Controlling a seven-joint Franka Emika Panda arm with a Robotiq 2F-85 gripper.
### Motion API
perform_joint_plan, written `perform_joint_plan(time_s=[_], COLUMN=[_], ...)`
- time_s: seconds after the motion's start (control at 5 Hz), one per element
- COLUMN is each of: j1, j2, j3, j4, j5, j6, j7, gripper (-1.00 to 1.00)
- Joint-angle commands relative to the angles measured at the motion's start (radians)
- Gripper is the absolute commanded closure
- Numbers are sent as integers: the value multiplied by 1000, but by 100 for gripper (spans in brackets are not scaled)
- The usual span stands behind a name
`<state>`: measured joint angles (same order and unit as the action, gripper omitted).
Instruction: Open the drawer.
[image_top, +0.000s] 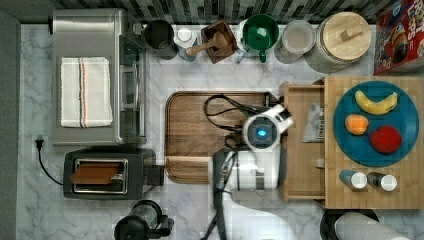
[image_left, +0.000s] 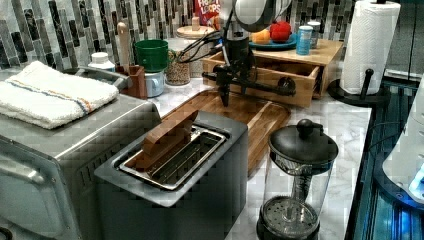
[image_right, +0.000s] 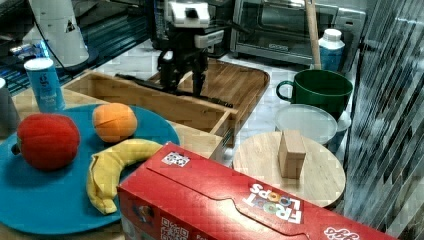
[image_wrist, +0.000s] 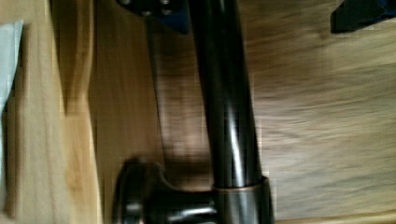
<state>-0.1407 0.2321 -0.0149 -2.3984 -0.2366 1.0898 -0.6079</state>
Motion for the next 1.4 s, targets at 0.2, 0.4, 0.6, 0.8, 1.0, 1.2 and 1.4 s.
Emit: perform_joint_plan(time_s=[0.2, 0.4, 0.6, 0.8, 1.0, 1.2, 1.4], j1=[91, 75, 73, 72, 77, 73, 75], j2=[-72, -61, -60, -60, -61, -60, -61], j3=[154, 168, 171, 172, 167, 170, 169], j4=[16, 24, 23, 24, 24, 24, 24], j5=[49, 49, 49, 48, 50, 49, 49], j6=[-41, -21, -20, -21, -20, -20, -21], j7=[49, 70, 71, 71, 70, 70, 70], gripper=[-100, -100, -100, -100, -100, -100, -100])
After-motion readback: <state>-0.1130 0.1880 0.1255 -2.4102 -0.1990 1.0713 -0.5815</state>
